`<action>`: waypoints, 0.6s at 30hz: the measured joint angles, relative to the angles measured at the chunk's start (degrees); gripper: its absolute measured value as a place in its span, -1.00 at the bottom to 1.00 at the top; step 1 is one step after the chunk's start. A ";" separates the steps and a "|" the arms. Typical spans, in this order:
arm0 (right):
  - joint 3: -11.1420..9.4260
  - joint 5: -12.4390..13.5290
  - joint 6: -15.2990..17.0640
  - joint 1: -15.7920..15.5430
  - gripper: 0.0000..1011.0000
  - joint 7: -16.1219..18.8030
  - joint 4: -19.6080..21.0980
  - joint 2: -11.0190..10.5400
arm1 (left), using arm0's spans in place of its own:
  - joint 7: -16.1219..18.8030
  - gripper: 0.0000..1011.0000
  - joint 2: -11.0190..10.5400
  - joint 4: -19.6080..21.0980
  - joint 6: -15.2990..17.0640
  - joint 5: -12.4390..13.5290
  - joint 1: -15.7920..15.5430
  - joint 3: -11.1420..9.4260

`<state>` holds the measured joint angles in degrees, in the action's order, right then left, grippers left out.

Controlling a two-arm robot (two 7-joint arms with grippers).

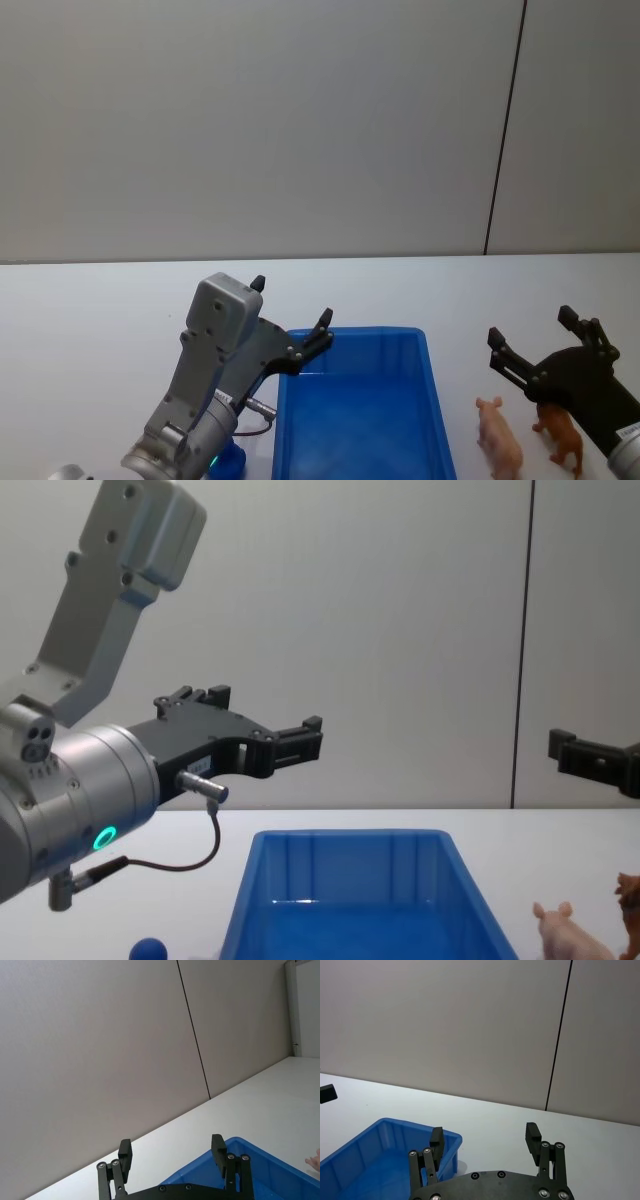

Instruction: Pick up the two dolls from the table and place them into the box.

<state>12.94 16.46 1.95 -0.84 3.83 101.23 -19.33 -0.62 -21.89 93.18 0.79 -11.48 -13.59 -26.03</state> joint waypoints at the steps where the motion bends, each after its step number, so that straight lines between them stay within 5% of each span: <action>1: 0.00 0.00 0.00 0.00 0.98 0.00 0.00 0.00 | 0.00 0.98 0.00 0.00 0.00 0.00 0.00 0.00; 18: 0.00 0.00 0.00 0.00 0.98 0.00 0.00 0.00 | 0.00 0.98 0.00 0.00 0.00 0.00 0.00 0.00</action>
<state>12.94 16.46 1.95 -0.84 3.83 101.23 -19.33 -0.62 -21.89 93.17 0.79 -11.48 -13.59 -26.03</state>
